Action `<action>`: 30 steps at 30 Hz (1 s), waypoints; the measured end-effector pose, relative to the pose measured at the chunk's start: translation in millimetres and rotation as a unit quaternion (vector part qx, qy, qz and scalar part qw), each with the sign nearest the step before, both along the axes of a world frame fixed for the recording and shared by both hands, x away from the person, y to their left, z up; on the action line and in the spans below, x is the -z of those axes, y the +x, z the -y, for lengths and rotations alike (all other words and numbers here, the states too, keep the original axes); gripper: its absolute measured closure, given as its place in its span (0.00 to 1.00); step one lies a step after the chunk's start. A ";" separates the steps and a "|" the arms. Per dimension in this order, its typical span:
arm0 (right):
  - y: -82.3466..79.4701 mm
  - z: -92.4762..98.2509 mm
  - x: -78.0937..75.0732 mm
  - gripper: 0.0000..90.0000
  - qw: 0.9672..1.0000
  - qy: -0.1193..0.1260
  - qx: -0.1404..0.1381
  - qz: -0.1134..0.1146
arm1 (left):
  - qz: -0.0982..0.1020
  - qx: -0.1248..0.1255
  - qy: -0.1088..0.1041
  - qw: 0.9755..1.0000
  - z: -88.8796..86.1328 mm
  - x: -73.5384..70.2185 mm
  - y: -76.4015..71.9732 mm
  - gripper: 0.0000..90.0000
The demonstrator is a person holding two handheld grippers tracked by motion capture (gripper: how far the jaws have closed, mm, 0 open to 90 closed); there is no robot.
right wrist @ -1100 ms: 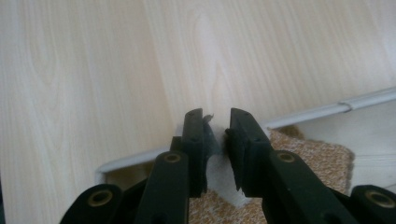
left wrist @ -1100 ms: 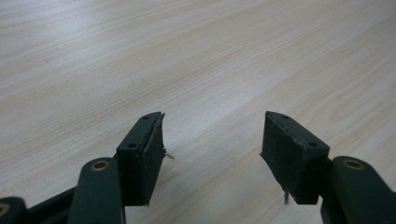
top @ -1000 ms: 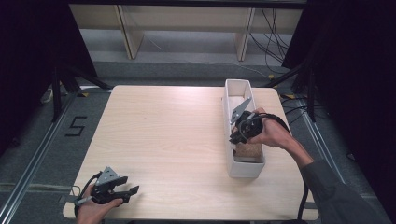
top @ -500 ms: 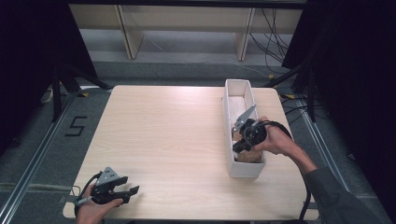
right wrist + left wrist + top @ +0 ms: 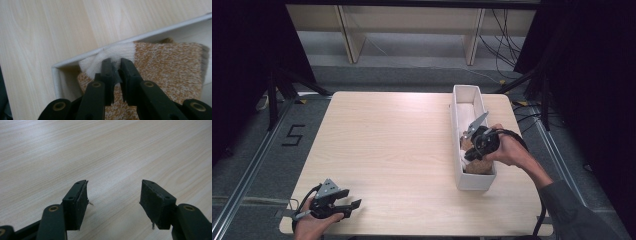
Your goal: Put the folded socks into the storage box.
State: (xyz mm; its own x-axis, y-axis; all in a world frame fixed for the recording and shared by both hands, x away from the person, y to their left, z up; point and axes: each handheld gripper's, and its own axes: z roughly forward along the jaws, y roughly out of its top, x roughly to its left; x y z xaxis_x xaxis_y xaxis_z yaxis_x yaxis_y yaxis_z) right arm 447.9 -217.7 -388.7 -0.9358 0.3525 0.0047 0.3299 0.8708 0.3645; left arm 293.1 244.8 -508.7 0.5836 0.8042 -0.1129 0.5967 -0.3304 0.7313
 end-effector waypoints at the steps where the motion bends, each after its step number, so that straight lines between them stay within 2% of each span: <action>1: 1.5 -1.7 2.9 0.91 1.000 -0.005 -0.013 0.007 | -0.001 0.005 -0.004 1.000 -0.2 0.4 0.4 0.42; 3: -0.5 -5.5 6.6 0.91 1.000 -0.019 -0.014 -0.005 | -0.004 0.007 0.000 1.000 0.0 -0.6 0.9 0.42; 4: -0.2 -8.6 10.2 0.91 0.999 -0.032 -0.025 -0.009 | -0.004 0.007 0.000 1.000 0.0 -0.6 0.8 0.42; 7: -0.8 -15.8 20.4 0.91 0.998 -0.057 -0.033 -0.021 | -0.002 0.007 0.001 1.000 -0.4 -0.7 0.5 0.42; 8: 1.4 -16.6 24.0 0.91 0.997 -0.067 -0.045 -0.019 | 0.001 0.004 -0.001 1.000 -0.3 -0.3 0.1 0.42; 11: -1.1 -16.8 33.3 0.91 0.996 -0.071 -0.022 -0.043 | 0.000 0.006 -0.001 1.000 -0.7 -0.6 0.0 0.42; 13: -2.3 -15.5 39.0 0.91 0.996 -0.069 -0.019 -0.049 | 0.002 0.003 -0.003 1.000 -0.1 -0.2 0.0 0.42; 15: -0.9 -13.5 40.4 0.91 0.996 -0.075 -0.025 -0.042 | -0.001 0.008 0.004 1.000 -1.1 -0.9 0.2 0.42; 16: -2.9 -14.4 40.5 0.91 0.996 -0.067 -0.011 -0.052 | -0.001 0.008 0.004 1.000 -1.2 -1.1 0.2 0.42; 17: -1.7 -13.3 41.0 0.91 0.997 -0.061 -0.019 -0.051 | 0.000 0.005 0.001 1.000 -0.7 -0.9 0.2 0.42; 20: -1.6 -11.4 40.9 0.90 0.997 -0.066 -0.017 -0.047 | 0.001 0.005 -0.001 1.000 -0.7 -1.0 0.2 0.42; 21: -1.9 -10.9 39.8 0.88 0.997 -0.061 -0.017 -0.046 | 0.002 0.006 0.000 1.000 -0.9 -1.1 0.4 0.42; 22: -3.1 -9.9 37.0 0.83 0.998 -0.046 -0.012 -0.049 | 0.002 0.006 0.000 1.000 -0.9 -1.1 0.4 0.42; 23: -2.2 -7.0 32.9 0.81 0.998 -0.037 -0.016 -0.038 | 0.003 0.007 -0.002 1.000 -1.3 -1.1 0.4 0.42; 25: -1.2 -0.8 23.9 0.79 1.000 0.001 -0.017 -0.025 | 0.005 0.005 -0.004 1.000 -1.2 -0.9 0.6 0.42; 26: -1.3 3.7 16.8 0.78 1.000 0.014 -0.005 -0.021 | 0.004 0.006 -0.003 1.000 -1.4 -1.3 0.6 0.42; 27: 1.1 9.8 8.3 0.76 1.000 0.026 0.010 -0.002 | 0.005 0.004 -0.004 1.000 -1.2 -1.3 0.7 0.42; 29: 4.5 16.8 -1.6 0.76 0.999 0.037 0.033 0.011 | 0.008 0.001 -0.003 1.000 -0.7 -1.4 0.2 0.42; 30: 4.5 16.8 -1.6 0.76 0.999 0.037 0.033 0.011 | 0.008 0.001 -0.003 1.000 -0.7 -1.4 0.2 0.42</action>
State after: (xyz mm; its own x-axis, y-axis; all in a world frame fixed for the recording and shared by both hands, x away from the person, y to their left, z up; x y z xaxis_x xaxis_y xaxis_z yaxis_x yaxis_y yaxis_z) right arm 452.3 -234.5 -387.1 -0.9109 0.4124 0.0132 0.3766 0.8178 0.4351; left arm 293.3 245.5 -507.3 0.5862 0.8029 -0.1082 0.5849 -0.3270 0.7423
